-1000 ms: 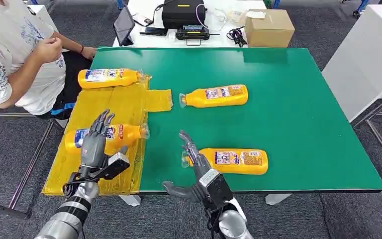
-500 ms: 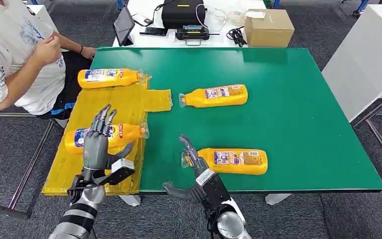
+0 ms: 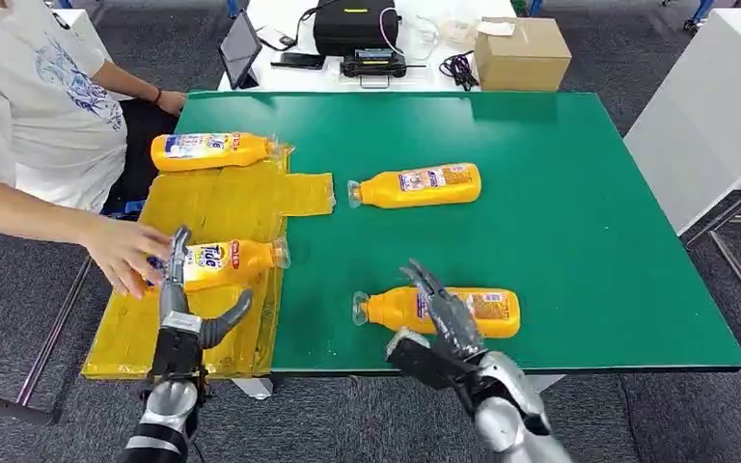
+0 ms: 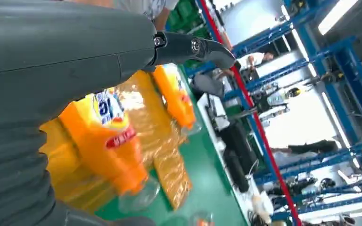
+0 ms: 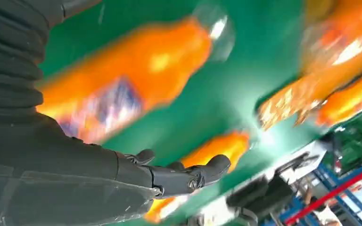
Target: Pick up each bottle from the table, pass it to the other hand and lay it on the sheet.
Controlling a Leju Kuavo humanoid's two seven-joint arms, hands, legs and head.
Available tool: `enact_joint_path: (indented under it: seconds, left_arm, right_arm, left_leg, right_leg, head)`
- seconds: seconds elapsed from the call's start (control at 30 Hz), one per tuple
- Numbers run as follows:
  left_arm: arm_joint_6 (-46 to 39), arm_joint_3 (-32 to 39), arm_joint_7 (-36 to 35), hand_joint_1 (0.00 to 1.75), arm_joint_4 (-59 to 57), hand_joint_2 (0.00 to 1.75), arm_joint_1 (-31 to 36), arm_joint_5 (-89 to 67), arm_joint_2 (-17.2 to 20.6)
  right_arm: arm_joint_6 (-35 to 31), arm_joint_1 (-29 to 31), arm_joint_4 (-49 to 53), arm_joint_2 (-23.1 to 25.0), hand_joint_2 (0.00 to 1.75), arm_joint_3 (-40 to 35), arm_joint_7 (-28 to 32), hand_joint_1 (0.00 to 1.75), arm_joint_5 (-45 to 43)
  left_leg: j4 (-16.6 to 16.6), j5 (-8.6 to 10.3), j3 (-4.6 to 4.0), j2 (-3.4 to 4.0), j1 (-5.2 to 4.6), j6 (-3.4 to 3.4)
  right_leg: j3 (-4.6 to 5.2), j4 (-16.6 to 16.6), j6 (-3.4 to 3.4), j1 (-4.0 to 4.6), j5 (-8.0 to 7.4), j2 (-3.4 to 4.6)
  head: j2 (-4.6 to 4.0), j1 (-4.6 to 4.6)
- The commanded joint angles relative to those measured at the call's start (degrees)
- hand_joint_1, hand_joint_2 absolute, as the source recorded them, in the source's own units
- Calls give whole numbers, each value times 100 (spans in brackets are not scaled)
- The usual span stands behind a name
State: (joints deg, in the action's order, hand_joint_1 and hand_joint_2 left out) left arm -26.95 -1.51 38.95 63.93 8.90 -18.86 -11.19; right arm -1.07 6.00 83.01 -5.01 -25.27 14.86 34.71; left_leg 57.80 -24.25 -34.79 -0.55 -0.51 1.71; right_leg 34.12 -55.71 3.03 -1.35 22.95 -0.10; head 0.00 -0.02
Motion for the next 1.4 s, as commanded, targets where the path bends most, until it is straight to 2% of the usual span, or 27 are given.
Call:
enact_joint_path:
  seconds: [0.03, 0.3, 0.33, 0.4, 0.6, 0.77, 0.93, 1.13, 1.33, 1.4]
  left_arm:
    - [325, -430, 105, 0, -163, 175, -124, -311, -131]
    - [485, -424, 105, 0, -530, 175, 0, -98, -195]
    - [555, -440, 105, 0, -592, 175, 37, -81, -199]
    - [542, -446, 105, 0, -608, 175, 50, -82, -205]
    - [490, -665, 105, 0, -953, 175, 341, 28, -194]
    - [351, -777, 105, 0, -973, 175, 389, 79, -152]
    - [385, -761, 105, 0, -987, 175, 417, 162, -156]
    - [333, -745, 105, 0, -1168, 175, 446, 140, -202]
    - [345, -755, 105, 0, -1198, 175, 447, 128, -204]
    - [353, -779, 105, 0, -1224, 175, 442, 185, -203]
  right_arm:
    - [367, 1256, -316, -797, 175, -241, -307, 0, 136]
    - [664, 1242, -948, -846, 175, -652, -456, 0, 170]
    - [977, 1304, -1206, -908, 175, -736, -470, 0, -131]
    - [958, 1308, -1274, -919, 175, -741, -425, 0, -161]
    - [1551, 1286, -1478, -1200, 175, -964, 41, 0, -1126]
    - [1498, 1340, -948, -1476, 175, -1141, 54, 0, -1261]
    - [1668, 1547, -745, -1836, 175, -1251, -190, 0, -1365]
    - [1371, 1516, -622, -1933, 175, -1388, -168, 0, -953]
    - [1369, 1537, -625, -1940, 175, -1385, -168, 0, -946]
    - [1587, 1672, -739, -2082, 175, -1519, -252, 0, -956]
  left_leg:
    - [9, -6, 7, 14, 3, -9]
    - [-5, -9, 32, 7, 16, -10]
    - [-4, -7, 26, 9, 12, -7]
    - [-2, -7, 25, 7, 14, -7]
    - [-2, 0, 7, -10, 8, -4]
    - [2, -4, 8, -3, 6, -7]
    - [8, -8, 9, 2, 8, -8]
    - [8, -10, 12, 5, 11, -9]
    - [5, -8, 12, 2, 11, -10]
    - [3, -4, 6, 2, 6, -7]
  right_leg:
    - [-4, -7, -11, 4, 2, 11]
    - [-34, 12, -12, 18, 2, 5]
    - [-26, 8, -8, 13, 1, 8]
    - [-27, 8, -8, 15, 1, 6]
    - [-14, 5, -4, 9, -1, -8]
    - [-12, -1, -8, 7, 2, -3]
    - [-11, -6, -10, 9, 5, 1]
    - [-15, -3, -10, 12, 5, 5]
    - [-17, 0, -10, 12, 3, 2]
    - [-9, -2, -7, 7, 2, 2]
  head:
    - [0, -2]
    - [0, -4]
    - [0, -4]
    - [0, -7]
    - [0, -2]
    - [0, -4]
    - [0, -6]
    - [0, -4]
    - [0, -4]
    - [0, -5]
